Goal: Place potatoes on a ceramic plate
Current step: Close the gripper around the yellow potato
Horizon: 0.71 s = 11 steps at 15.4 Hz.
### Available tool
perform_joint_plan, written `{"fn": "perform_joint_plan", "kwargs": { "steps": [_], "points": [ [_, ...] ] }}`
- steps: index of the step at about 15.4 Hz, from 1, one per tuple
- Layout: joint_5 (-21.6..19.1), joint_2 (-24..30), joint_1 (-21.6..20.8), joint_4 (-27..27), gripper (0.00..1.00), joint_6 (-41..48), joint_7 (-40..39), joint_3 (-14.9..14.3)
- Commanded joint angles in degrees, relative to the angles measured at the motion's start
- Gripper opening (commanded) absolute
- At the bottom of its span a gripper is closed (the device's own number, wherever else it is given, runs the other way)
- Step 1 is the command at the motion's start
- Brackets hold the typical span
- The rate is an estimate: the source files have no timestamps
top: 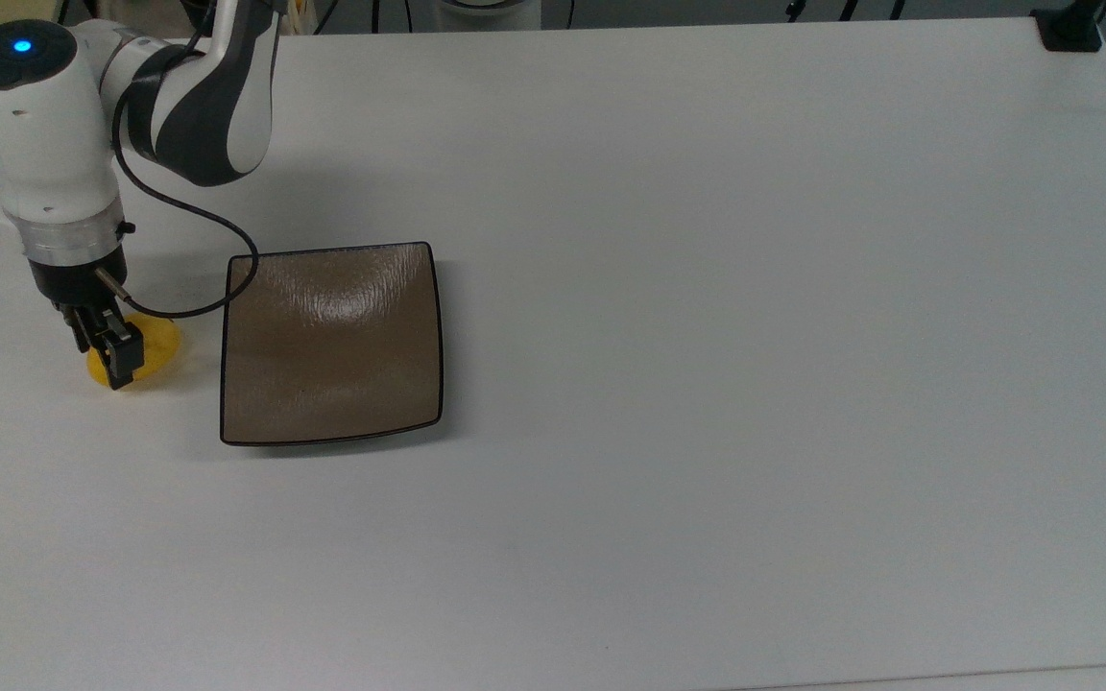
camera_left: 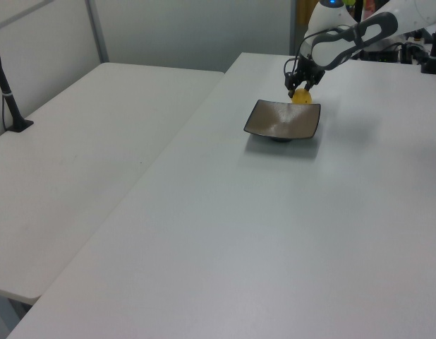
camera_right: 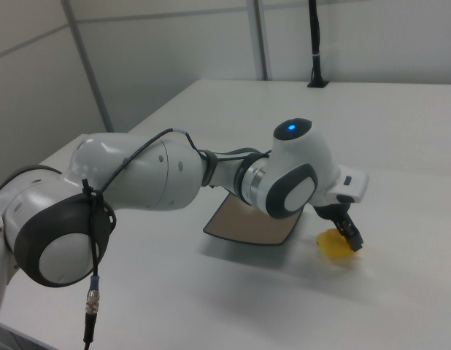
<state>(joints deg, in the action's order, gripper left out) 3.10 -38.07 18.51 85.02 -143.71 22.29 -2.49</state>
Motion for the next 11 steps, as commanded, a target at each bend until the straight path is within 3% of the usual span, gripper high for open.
{"fn": "perform_joint_plan", "kwargs": {
  "steps": [1, 11],
  "points": [
    [2.3, -1.4, -0.1, -0.9, 0.33, -0.9, 1.2, 0.4],
    [2.6, 1.9, 2.3, -0.9, 0.30, -0.4, 0.6, 1.3]
  ]
}}
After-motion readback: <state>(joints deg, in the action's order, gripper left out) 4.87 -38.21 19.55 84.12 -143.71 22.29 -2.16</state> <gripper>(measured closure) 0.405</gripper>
